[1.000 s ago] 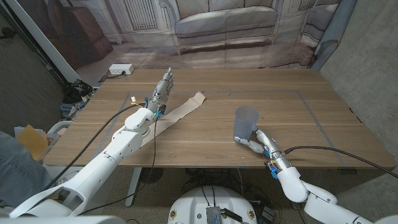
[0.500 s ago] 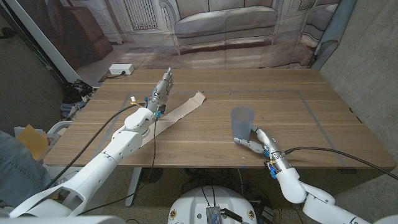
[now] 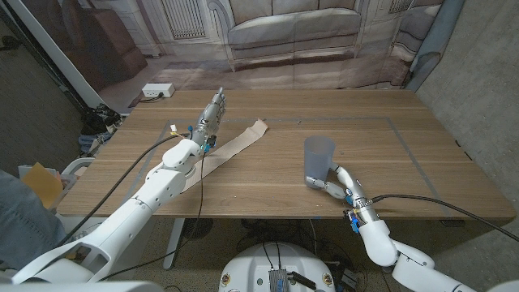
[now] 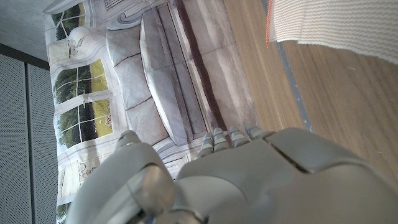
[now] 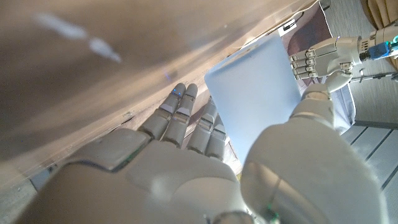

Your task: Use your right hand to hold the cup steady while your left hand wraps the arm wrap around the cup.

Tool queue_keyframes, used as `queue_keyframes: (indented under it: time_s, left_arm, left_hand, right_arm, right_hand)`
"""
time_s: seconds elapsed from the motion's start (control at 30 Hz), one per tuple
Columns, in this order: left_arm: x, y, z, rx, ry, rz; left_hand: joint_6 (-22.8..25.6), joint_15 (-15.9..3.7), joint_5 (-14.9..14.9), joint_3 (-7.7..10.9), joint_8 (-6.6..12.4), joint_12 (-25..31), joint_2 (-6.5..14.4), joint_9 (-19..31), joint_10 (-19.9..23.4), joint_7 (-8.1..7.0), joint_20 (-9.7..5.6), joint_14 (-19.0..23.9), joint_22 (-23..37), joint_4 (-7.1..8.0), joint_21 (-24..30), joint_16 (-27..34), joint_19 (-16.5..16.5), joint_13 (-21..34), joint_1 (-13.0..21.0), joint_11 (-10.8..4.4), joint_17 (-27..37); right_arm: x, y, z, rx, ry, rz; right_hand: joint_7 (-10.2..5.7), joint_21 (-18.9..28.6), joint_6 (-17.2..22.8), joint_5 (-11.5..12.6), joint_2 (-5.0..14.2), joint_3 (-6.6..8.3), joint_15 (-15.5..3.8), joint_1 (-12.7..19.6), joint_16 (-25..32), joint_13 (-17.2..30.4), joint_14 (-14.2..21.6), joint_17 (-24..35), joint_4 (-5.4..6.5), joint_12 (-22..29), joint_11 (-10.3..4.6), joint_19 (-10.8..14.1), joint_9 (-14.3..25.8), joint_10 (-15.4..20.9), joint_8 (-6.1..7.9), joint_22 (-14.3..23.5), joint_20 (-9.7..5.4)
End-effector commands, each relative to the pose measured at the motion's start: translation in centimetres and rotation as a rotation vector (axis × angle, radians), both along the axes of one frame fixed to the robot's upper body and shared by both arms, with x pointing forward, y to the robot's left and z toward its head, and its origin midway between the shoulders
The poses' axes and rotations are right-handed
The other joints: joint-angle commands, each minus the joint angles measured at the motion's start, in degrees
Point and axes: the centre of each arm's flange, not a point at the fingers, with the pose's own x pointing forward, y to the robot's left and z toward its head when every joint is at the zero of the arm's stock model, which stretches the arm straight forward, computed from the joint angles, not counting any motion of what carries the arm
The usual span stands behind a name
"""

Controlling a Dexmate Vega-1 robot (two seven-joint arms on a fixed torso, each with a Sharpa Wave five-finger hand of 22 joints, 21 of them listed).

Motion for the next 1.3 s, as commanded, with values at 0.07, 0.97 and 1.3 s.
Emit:
queue_keyframes:
  time_s: [0.07,0.97,1.3]
  left_arm:
    - [-0.1,-0.1,0.9,0.047,-0.012,0.090]
    - [-0.4,-2.1,3.6,0.290,-0.137,0.327]
    - [0.2,-2.1,3.6,0.325,-0.128,0.330]
  left_hand:
    - [1.6,0.08,-0.1,-0.04,0.69,0.3,0.6,0.3,1.2,-0.27,0.37,0.7,0.1,-0.33,0.0,0.1,-5.0,0.3,1.2,-0.22,0.3]
    - [14.6,-1.93,-2.4,3.12,3.29,2.3,2.6,0.3,13.8,-2.00,1.19,10.3,0.3,-5.87,0.9,1.2,-0.7,0.4,11.5,-1.98,0.1]
    - [15.0,-1.99,-2.5,3.30,3.22,2.1,2.8,0.3,14.0,-2.04,1.08,10.4,0.3,-6.04,0.8,1.0,-0.8,0.4,11.9,-2.15,0.1]
  right_arm:
    - [-0.3,-0.4,0.5,0.092,-0.001,0.020]
    - [-2.4,0.2,1.8,0.117,-0.040,-0.009]
    - [-3.2,0.3,2.5,0.140,-0.037,0.001]
  right_hand:
    - [-6.63,0.4,7.5,-0.2,3.92,0.61,-6.08,2.9,-0.1,0.2,1.0,0.0,0.68,0.2,-2.55,0.6,0.3,3.4,0.44,0.2,0.09]
    - [-6.70,0.4,8.6,-0.7,4.62,0.79,-6.35,3.5,-0.5,0.2,2.3,0.0,0.70,0.1,-2.35,1.1,0.4,4.6,0.42,0.2,-0.05]
    - [-6.70,0.4,8.7,-0.9,4.78,0.84,-6.11,3.7,-0.7,0.2,2.3,0.0,0.70,0.1,-2.33,1.2,0.3,4.7,0.33,0.3,-0.19]
